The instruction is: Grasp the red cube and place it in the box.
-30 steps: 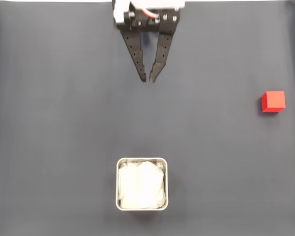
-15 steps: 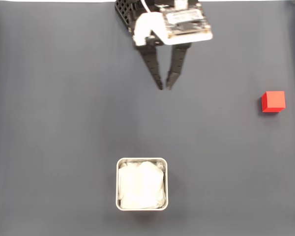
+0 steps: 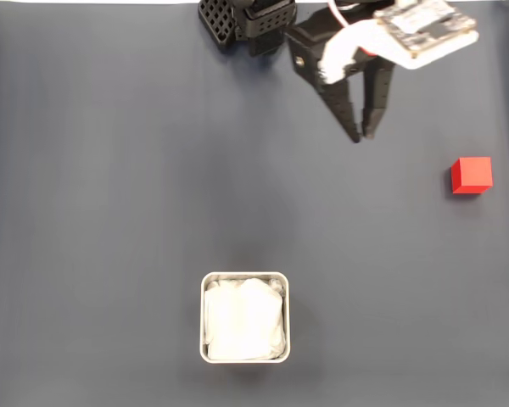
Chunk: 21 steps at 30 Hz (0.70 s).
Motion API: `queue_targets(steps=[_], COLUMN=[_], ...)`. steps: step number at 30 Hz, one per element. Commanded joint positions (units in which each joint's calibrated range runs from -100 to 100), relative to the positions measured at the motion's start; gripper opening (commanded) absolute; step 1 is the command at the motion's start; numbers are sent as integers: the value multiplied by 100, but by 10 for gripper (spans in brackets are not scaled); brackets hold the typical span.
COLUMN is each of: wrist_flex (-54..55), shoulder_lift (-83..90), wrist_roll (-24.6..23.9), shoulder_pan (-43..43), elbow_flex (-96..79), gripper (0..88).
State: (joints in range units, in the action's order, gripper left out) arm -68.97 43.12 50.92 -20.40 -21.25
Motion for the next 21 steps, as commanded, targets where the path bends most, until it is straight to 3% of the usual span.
queue_targets(steps=[1, 21], wrist_flex=[4, 537], shoulder_lift=[-57, -646], wrist_roll=[39, 15], shoulder_pan=[-396, -1902], elbow_flex=[245, 254], gripper=[0, 17])
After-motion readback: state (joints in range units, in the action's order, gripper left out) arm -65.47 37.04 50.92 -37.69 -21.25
